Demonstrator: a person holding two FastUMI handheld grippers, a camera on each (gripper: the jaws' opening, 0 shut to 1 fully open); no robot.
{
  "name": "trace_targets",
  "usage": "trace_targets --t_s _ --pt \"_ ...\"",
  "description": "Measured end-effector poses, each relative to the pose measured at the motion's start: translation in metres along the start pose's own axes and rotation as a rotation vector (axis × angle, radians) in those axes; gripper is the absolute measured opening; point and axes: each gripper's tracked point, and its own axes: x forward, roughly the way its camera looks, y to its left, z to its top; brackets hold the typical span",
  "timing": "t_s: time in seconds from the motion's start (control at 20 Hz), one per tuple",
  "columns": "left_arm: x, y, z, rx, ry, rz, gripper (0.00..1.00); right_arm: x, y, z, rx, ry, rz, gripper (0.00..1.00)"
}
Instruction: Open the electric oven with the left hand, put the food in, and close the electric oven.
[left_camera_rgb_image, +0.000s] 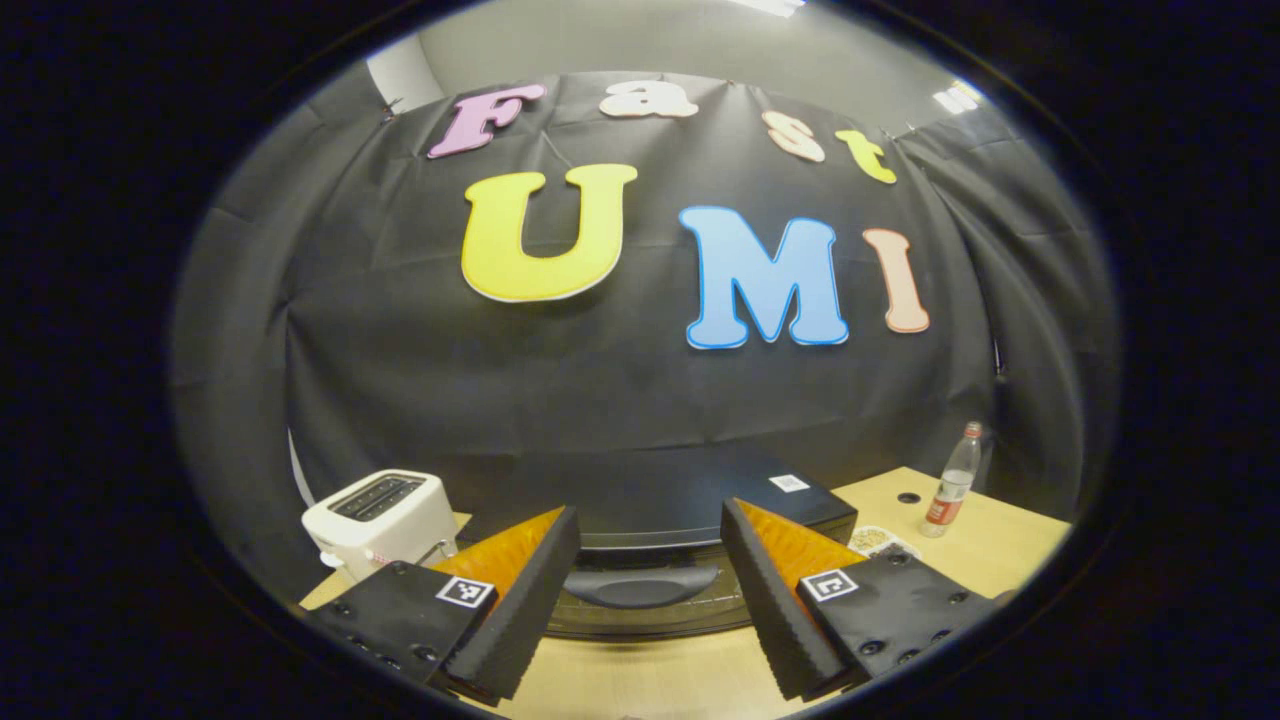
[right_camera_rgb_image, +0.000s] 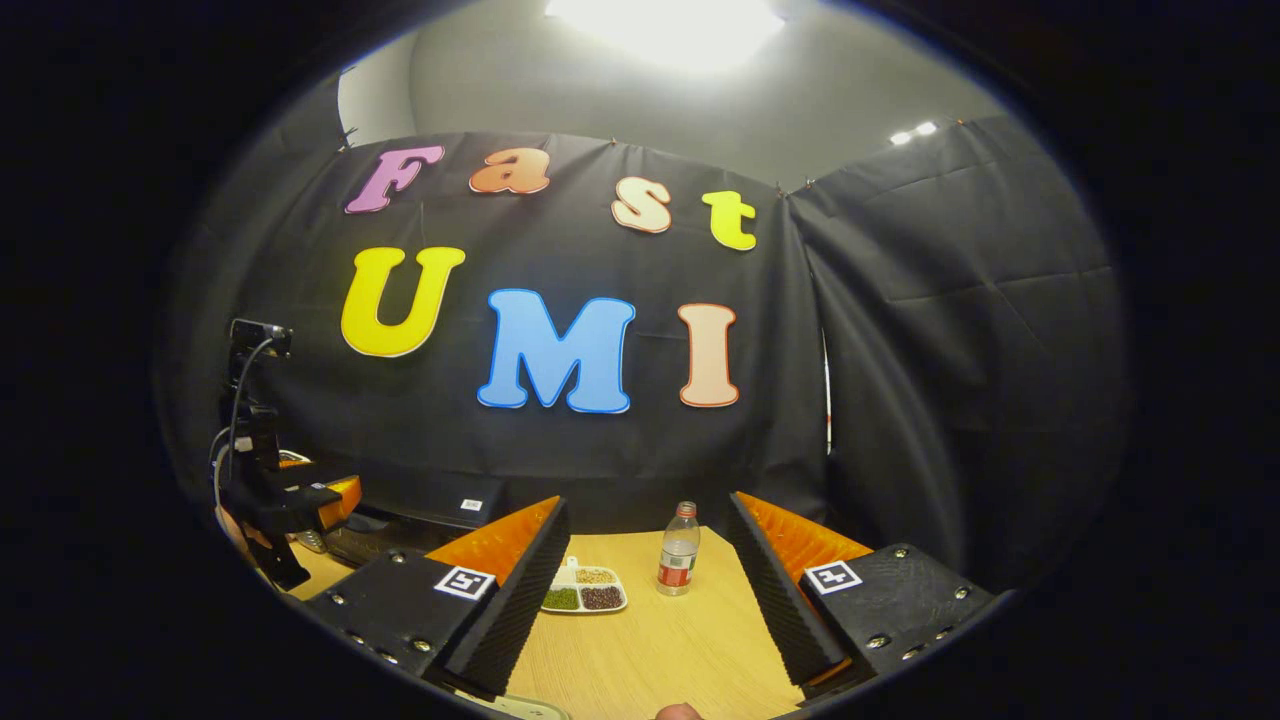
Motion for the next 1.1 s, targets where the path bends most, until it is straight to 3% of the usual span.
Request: trace_targets --t_s 0.35,0.4,0.45,0.5,0.55,0.6,0.65,1.0,1.1 --pt "0.035 0.001 -0.035 -0.004 0.057 0.008 0.95 0.0 -0.003 -0.001 -0.03 0.023 -0.034 0.97" --pt "0.037 0.002 -0.039 -0.004 0.062 0.011 0.91 -0.001 -0.003 -0.001 -0.036 0.023 -0.033 0.97" --pt "0.04 0.002 -0.042 -0.004 0.069 0.015 1.0 0.0 -0.002 -0.001 -0.044 0.023 -0.033 0.97" --pt "0.04 0.003 -0.046 -0.005 0.076 0.02 0.96 0.001 -0.003 -0.001 -0.053 0.024 -0.034 0.97" --pt "0.041 0.004 -0.051 -0.007 0.088 0.024 1.0 0.0 -0.003 -0.003 -0.059 0.027 -0.031 0.97" --pt "0.041 0.005 -0.054 -0.006 0.105 0.03 0.96 -0.001 -0.003 -0.002 -0.061 0.028 -0.029 0.97" --pt "0.044 0.005 -0.051 0.005 0.077 0.03 1.0 -0.002 -0.003 0.0 -0.063 0.026 -0.028 0.97" --pt "0.038 0.005 -0.052 0.005 0.077 0.044 1.0 -0.005 -0.011 0.004 -0.056 0.014 -0.02 0.97" --pt "0.04 0.005 -0.051 0.005 0.074 0.05 0.92 -0.007 -0.015 0.004 -0.055 0.016 -0.015 0.97"
